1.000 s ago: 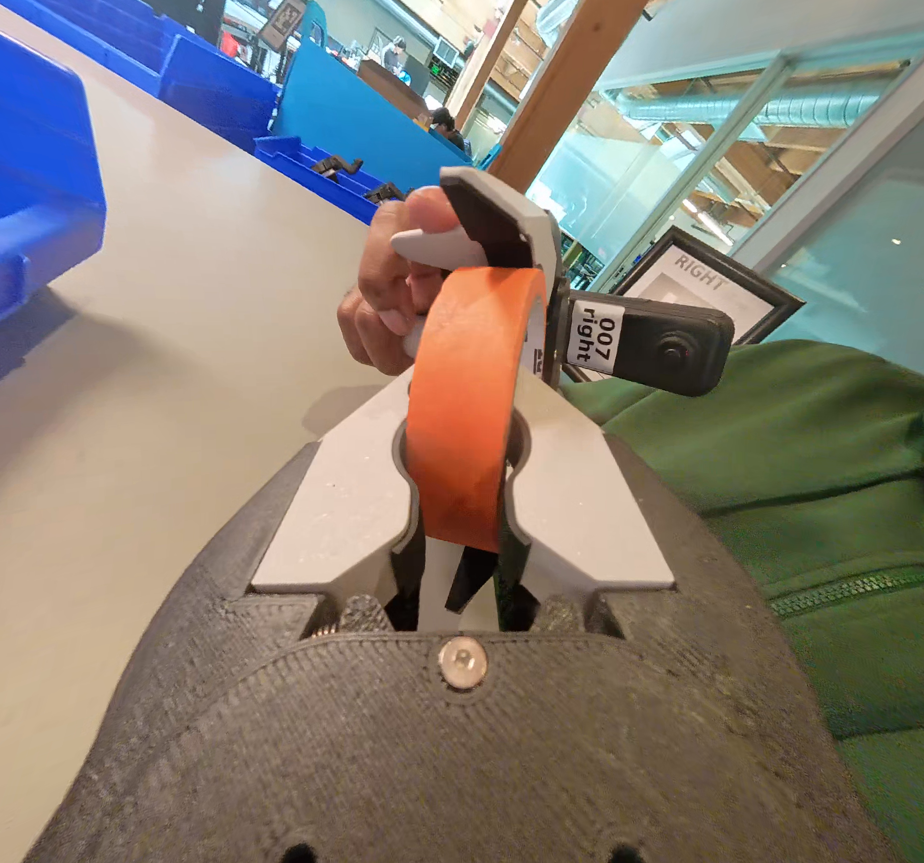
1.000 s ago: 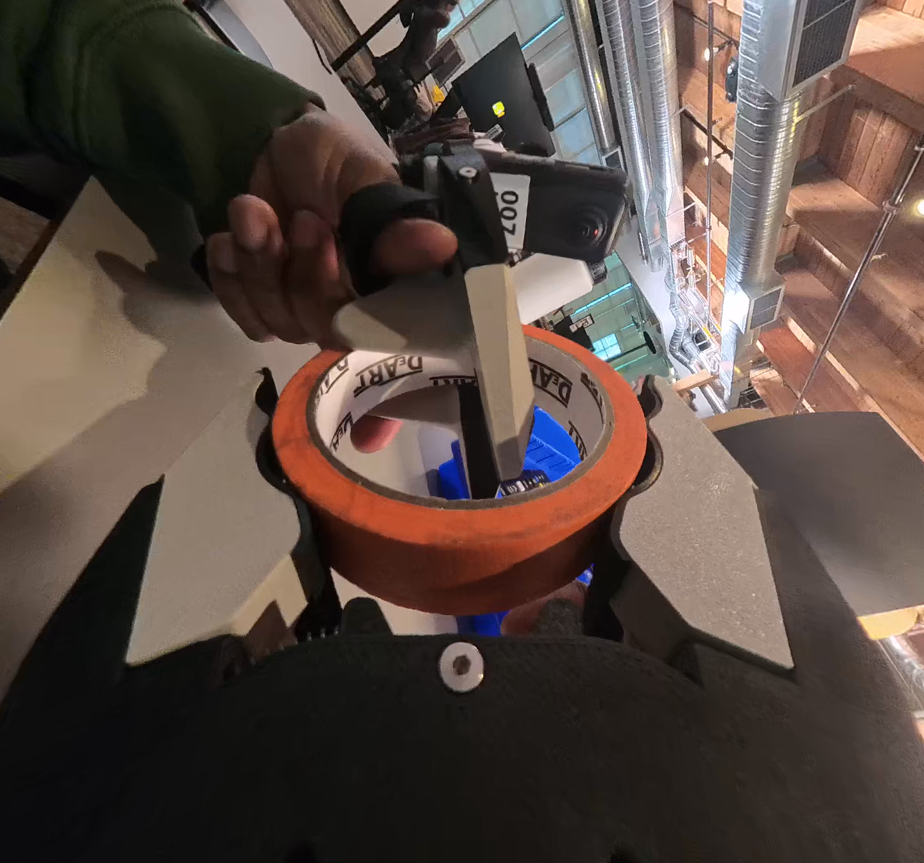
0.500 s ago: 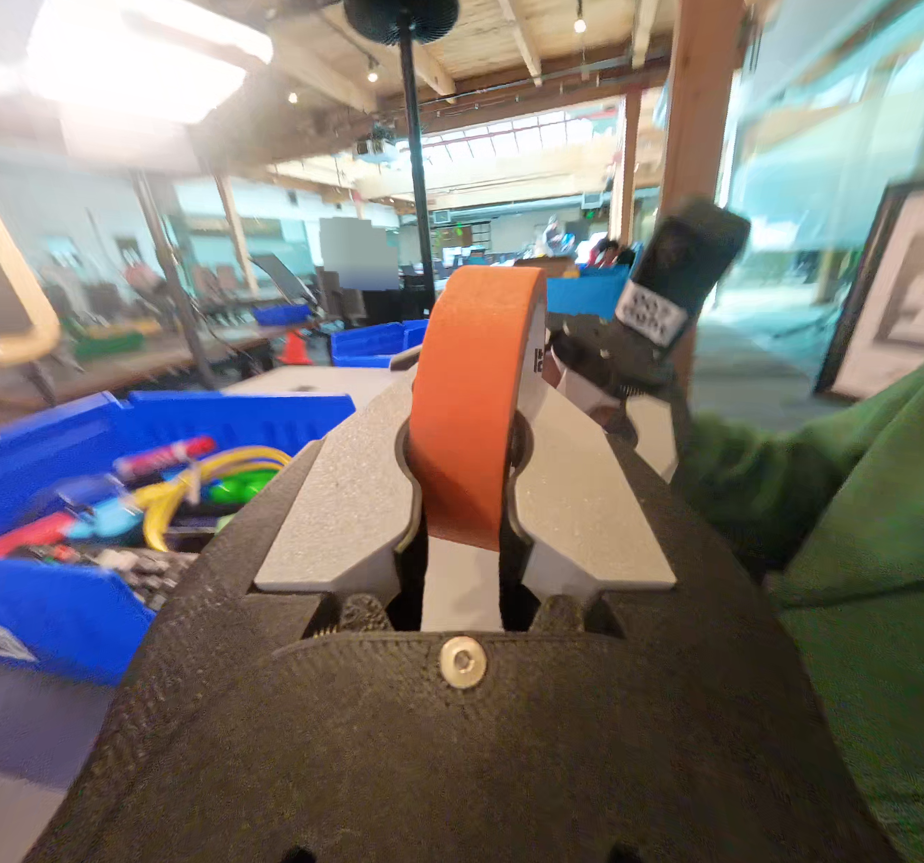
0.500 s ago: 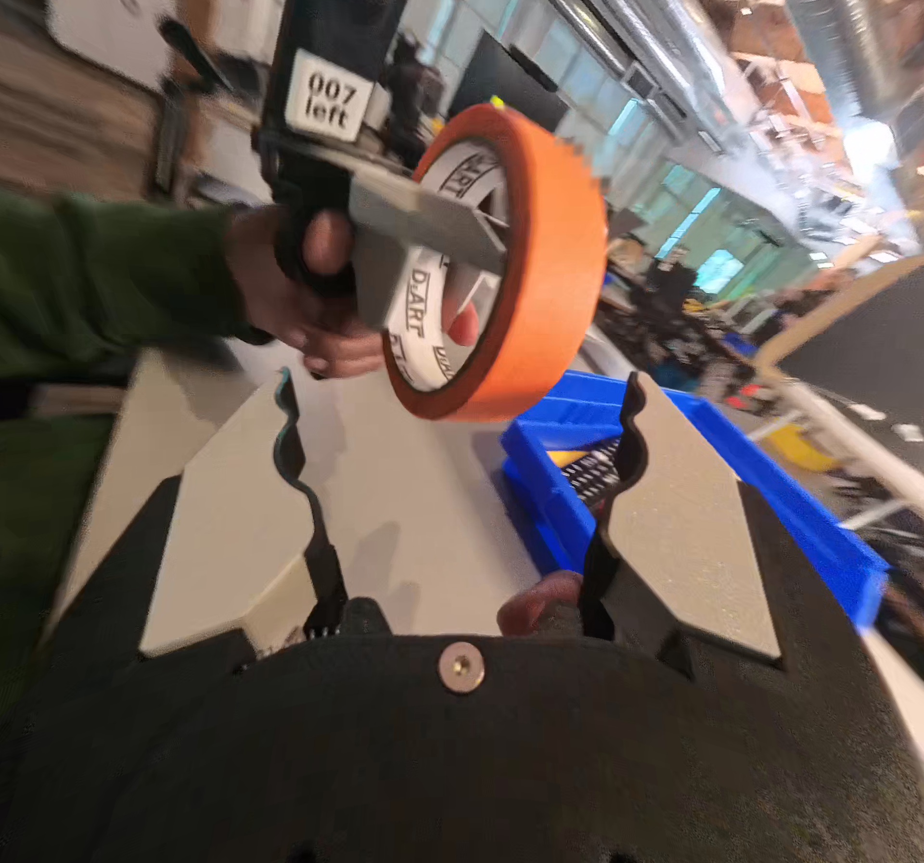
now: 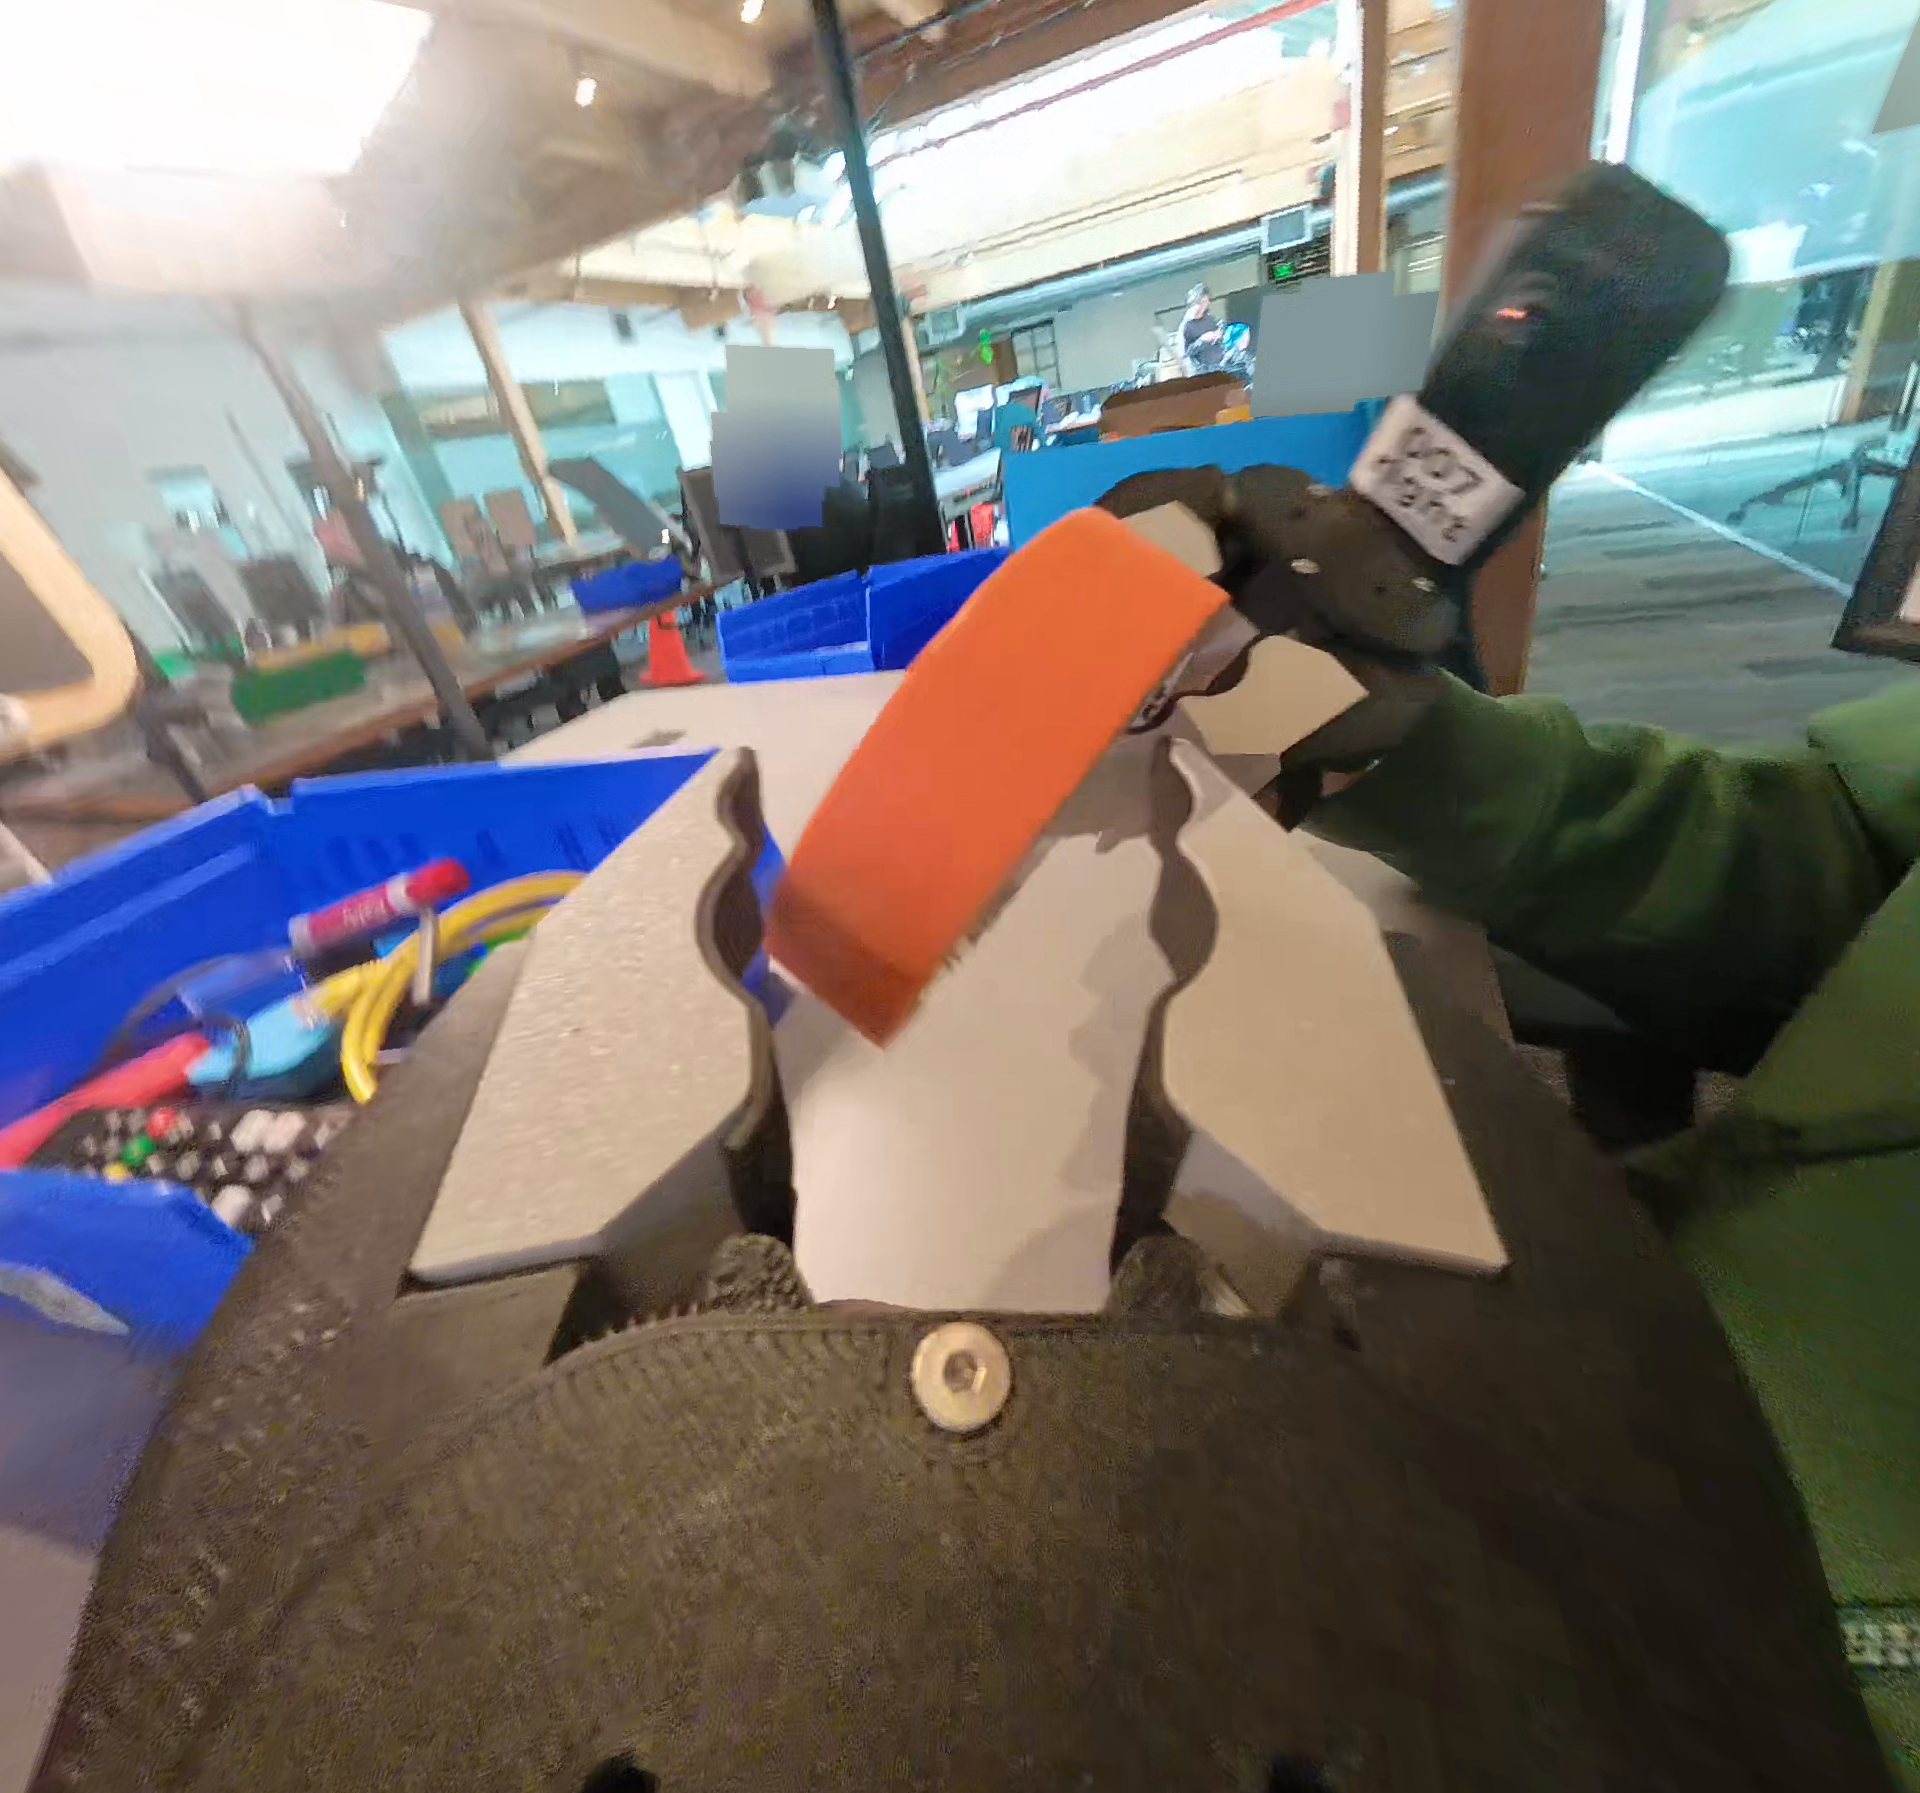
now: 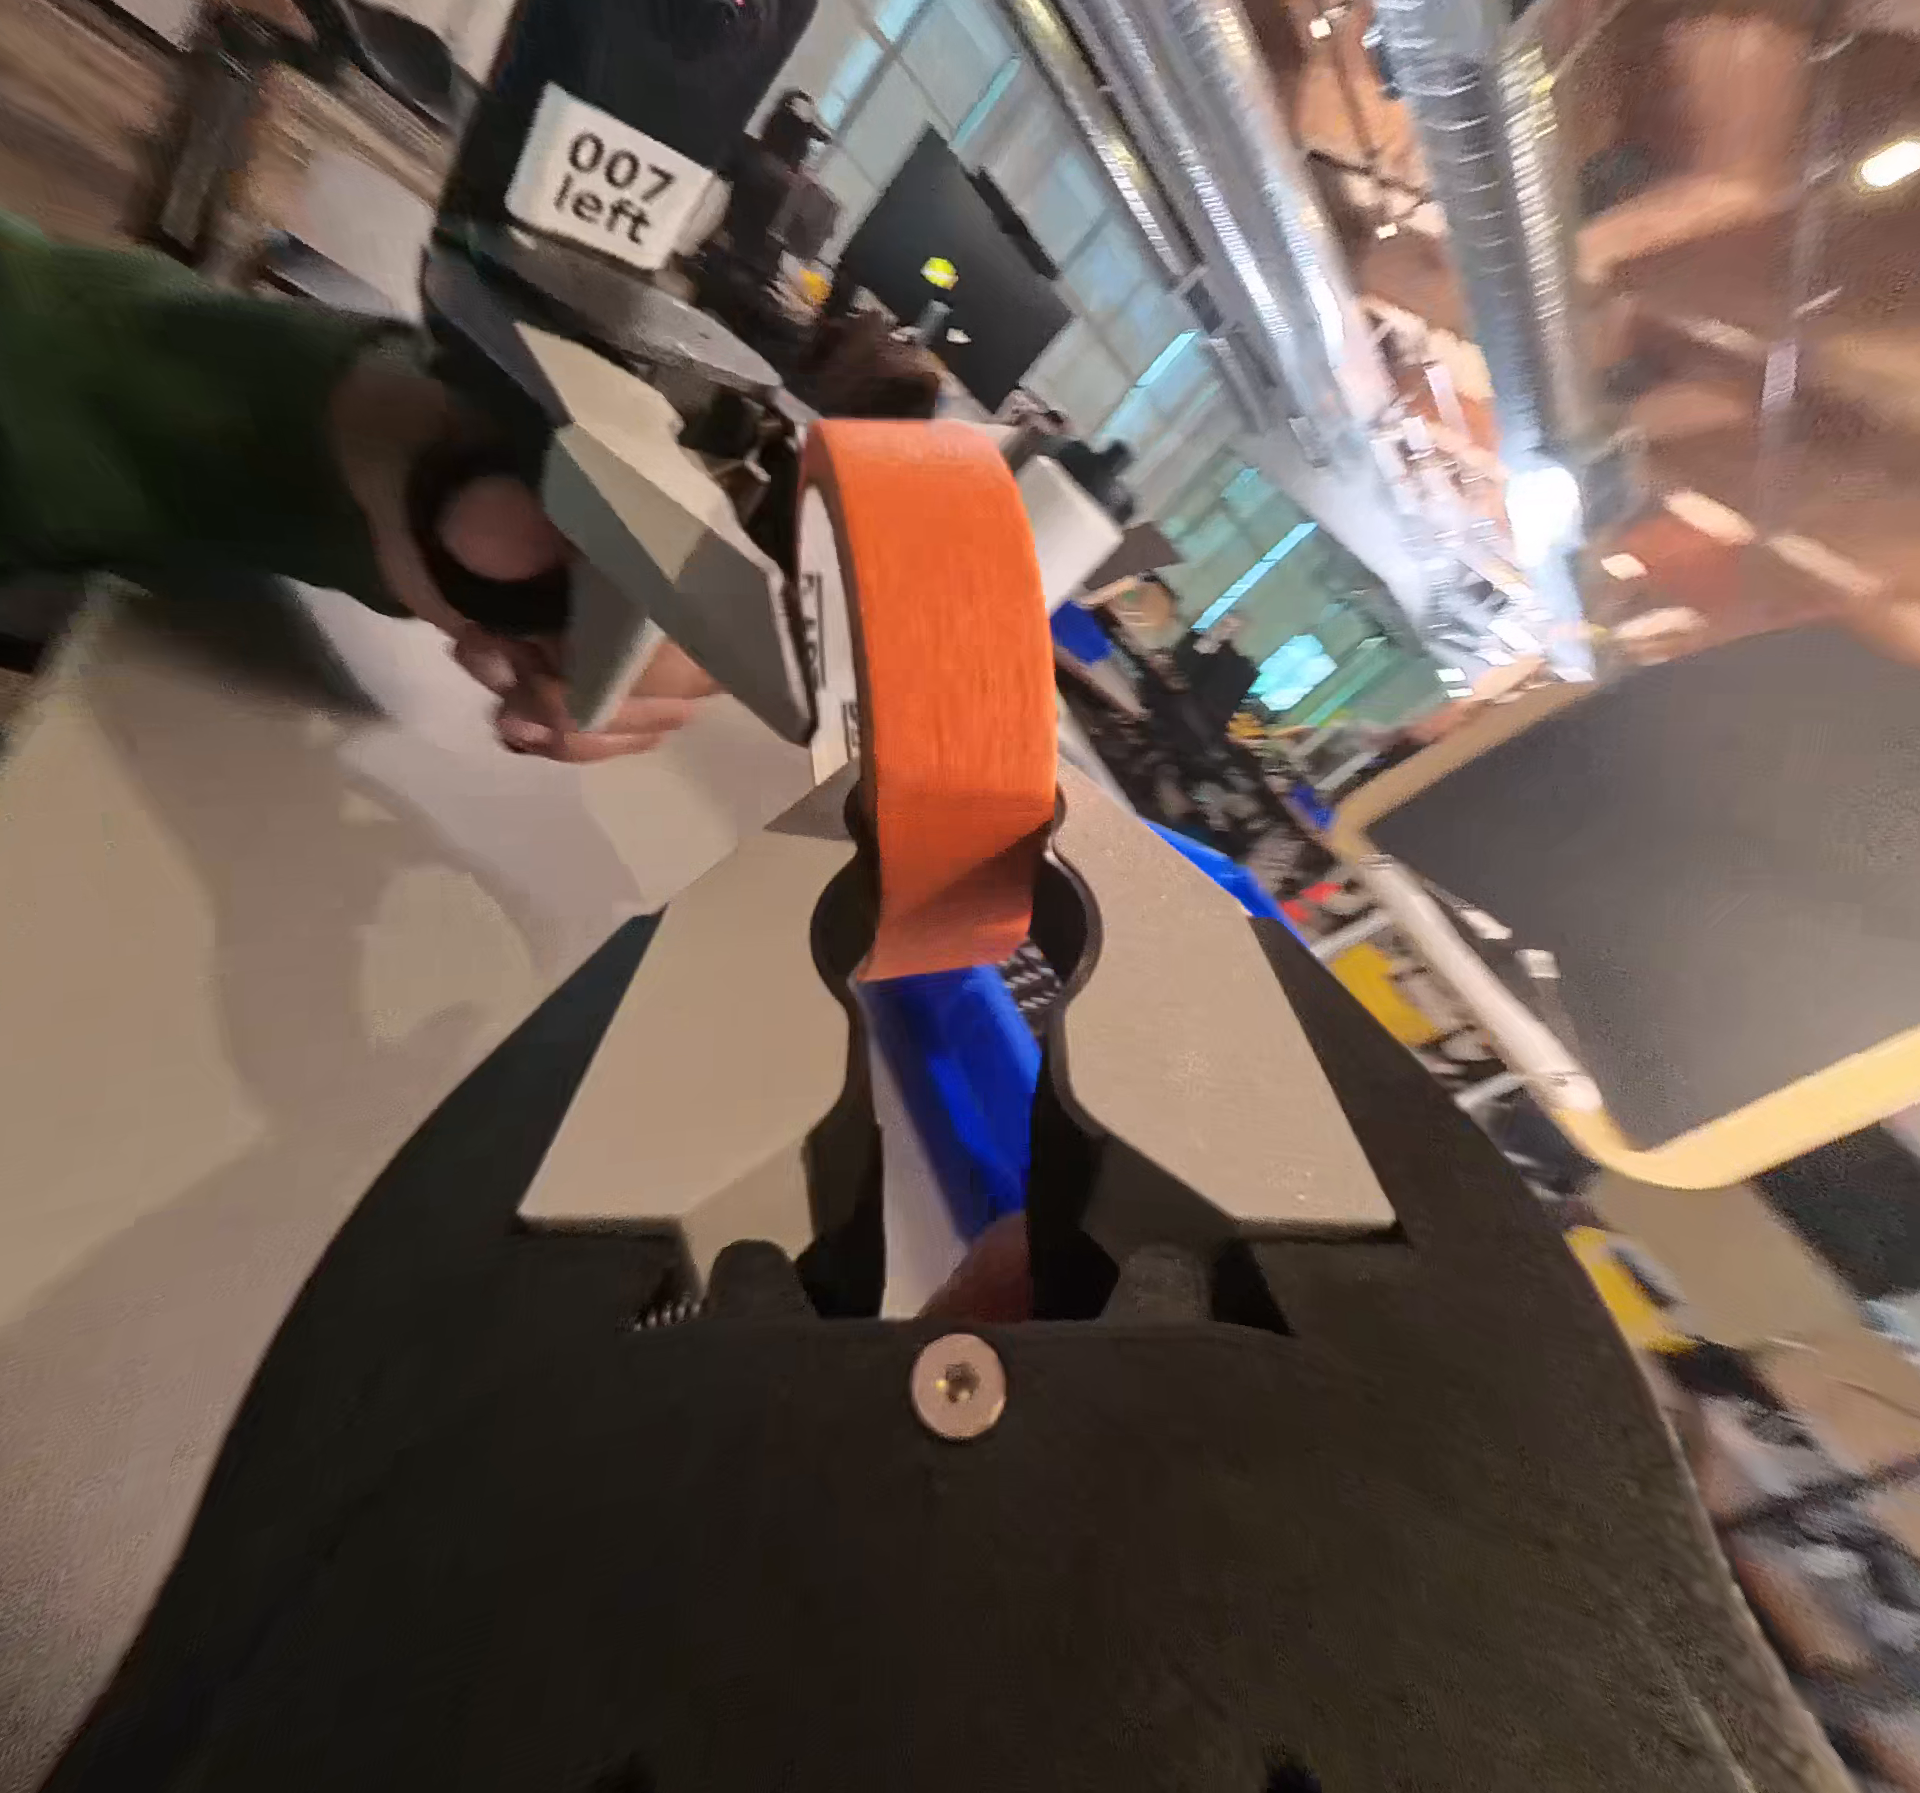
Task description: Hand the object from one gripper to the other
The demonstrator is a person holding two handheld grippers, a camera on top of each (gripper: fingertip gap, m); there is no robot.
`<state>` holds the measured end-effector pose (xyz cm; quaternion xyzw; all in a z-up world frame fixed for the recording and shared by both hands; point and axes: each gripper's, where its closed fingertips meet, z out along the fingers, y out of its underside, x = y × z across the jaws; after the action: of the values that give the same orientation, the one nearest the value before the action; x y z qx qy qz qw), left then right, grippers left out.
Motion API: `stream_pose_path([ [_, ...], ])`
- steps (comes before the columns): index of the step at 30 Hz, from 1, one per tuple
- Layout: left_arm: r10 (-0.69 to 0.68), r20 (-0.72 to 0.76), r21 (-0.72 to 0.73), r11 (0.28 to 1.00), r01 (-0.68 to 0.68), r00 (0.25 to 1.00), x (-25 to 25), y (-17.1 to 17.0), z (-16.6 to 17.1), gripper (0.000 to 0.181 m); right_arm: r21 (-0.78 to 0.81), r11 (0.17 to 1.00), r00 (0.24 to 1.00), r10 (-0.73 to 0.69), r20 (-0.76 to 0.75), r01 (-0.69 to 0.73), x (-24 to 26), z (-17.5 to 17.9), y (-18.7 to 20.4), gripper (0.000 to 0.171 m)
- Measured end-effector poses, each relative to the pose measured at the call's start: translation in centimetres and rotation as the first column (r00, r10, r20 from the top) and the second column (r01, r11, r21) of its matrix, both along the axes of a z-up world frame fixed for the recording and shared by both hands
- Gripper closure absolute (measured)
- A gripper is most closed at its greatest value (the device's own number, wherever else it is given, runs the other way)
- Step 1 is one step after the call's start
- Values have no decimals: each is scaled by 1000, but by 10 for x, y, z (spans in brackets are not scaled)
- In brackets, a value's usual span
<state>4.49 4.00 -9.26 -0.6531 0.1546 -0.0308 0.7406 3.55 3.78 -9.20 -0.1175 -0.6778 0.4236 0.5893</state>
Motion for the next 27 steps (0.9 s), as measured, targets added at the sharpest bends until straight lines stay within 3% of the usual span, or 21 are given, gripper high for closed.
stream_pose_path([
  [3,30,157,-81,997,-17,987,-16,6,-7,86,165,960,959,-187,-214,224,-7,9,21,146],
  [8,-9,359,-27,999,20,933,-26,2,10,79,411,743,813,-304,-497,528,-16,11,26,145],
  [13,30,360,-90,996,3,933,-30,6,0,71,484,677,799,-266,-540,554,-21,2,15,145],
  [18,40,273,-160,987,4,961,-20,13,-15,70,509,697,830,-230,-508,505,-21,-7,5,146],
  [27,-55,416,-92,990,103,908,-18,7,2,60,352,725,765,-370,-527,593,-20,19,31,147],
])
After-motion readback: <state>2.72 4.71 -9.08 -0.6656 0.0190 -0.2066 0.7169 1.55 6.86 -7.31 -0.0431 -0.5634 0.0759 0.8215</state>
